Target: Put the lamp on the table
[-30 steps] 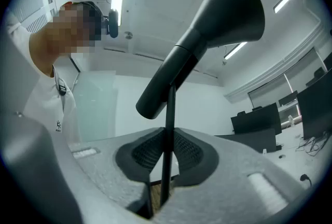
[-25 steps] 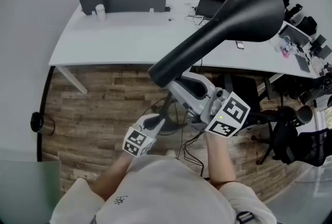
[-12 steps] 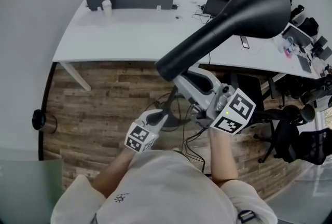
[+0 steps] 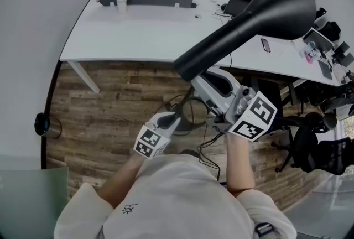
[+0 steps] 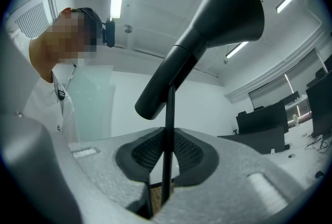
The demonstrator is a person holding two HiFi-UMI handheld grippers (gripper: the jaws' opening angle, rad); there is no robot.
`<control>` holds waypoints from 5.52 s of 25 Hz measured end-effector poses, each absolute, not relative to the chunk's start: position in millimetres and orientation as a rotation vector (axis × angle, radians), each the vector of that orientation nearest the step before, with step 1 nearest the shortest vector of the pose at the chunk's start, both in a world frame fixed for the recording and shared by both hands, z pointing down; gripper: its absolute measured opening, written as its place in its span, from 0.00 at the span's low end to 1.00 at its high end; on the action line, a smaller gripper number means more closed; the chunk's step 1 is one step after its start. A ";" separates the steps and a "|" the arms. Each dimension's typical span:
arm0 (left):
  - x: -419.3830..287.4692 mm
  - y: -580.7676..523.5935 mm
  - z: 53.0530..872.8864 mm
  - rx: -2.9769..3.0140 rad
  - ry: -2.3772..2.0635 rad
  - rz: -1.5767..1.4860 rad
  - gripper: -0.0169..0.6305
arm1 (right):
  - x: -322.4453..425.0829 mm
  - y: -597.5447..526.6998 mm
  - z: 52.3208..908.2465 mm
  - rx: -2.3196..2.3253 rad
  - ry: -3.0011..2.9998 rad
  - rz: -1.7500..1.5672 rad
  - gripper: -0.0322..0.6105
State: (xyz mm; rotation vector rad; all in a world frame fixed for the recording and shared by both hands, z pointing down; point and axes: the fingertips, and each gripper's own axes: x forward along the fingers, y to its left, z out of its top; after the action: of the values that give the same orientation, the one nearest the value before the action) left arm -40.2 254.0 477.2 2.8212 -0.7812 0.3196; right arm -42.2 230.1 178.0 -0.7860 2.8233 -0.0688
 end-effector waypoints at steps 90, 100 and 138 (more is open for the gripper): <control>99.6 -88.5 507.8 2.680 -0.923 0.381 0.09 | 97.9 -124.6 207.8 -0.563 2.872 -0.171 0.12; 89.4 -131.3 506.5 2.705 -0.878 0.401 0.09 | 91.6 -164.4 206.6 -0.614 2.854 -0.165 0.12; 50.4 -366.3 542.3 2.818 -0.455 0.505 0.10 | 64.7 -399.3 241.8 -1.109 2.783 -0.215 0.12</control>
State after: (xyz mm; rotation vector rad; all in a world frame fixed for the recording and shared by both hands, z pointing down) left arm 50.4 -366.3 542.3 2.8177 -0.4551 0.5053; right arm 64.7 -399.3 241.8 -1.1090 2.7825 -0.2150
